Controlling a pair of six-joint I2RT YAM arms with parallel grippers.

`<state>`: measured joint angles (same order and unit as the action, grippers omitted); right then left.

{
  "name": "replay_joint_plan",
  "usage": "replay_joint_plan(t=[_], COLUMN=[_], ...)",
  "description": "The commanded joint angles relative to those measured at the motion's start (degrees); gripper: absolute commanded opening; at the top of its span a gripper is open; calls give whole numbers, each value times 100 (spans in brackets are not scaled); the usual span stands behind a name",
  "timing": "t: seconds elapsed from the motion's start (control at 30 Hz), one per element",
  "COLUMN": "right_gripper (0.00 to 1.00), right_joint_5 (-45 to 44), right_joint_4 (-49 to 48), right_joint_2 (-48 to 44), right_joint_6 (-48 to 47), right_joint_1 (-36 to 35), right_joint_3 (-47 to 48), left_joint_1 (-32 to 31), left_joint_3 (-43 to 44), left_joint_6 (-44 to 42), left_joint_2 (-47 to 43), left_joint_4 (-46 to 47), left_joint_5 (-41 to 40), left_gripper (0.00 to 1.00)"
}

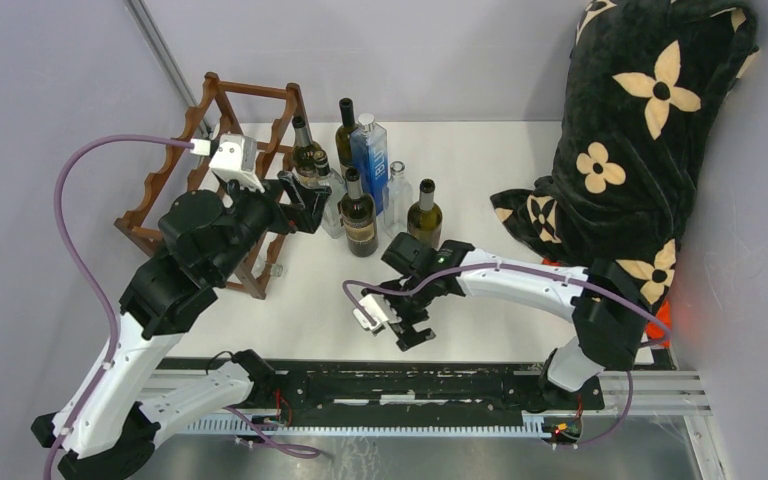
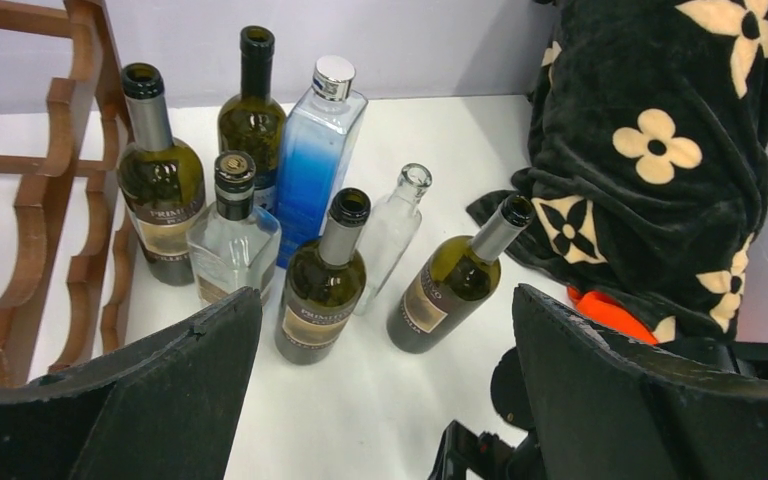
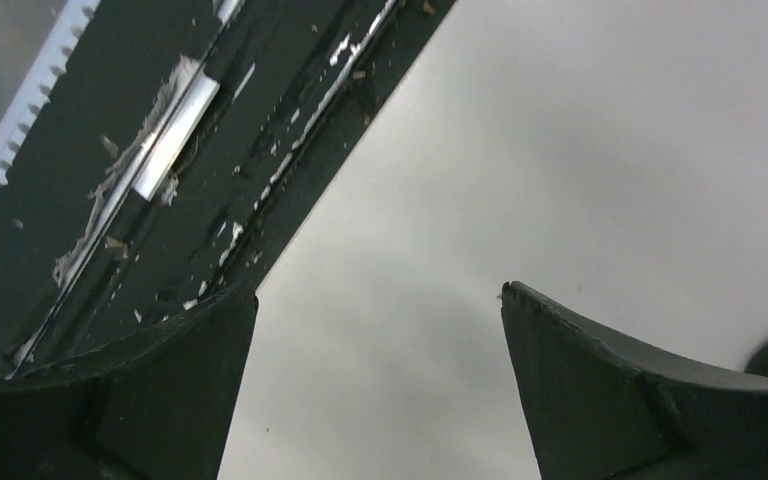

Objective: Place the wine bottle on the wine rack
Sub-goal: Pick up the wine bottle from the center of the board.

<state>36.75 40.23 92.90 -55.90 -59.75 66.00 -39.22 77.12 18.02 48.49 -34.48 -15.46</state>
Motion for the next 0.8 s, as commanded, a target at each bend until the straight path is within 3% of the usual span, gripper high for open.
replay_joint_plan(t=[0.0, 0.33, 0.77], right_gripper=[98, 98, 98], right_joint_5=[-107, -1, 220], right_joint_4=[149, 146, -654], right_joint_2=[-540, -1227, -2452], right_joint_6=[-295, -133, 835], right_joint_1=[314, 1078, 2458], right_joint_3=[-314, -1020, -1950], left_joint_1=[28, 29, 28], left_joint_3=[-62, -210, -432], left_joint_6=[422, 626, 1080], left_joint_2=[-13, 99, 73], left_joint_4=[337, 529, 721], left_joint_5=[198, 133, -362], left_gripper=[100, 100, 100])
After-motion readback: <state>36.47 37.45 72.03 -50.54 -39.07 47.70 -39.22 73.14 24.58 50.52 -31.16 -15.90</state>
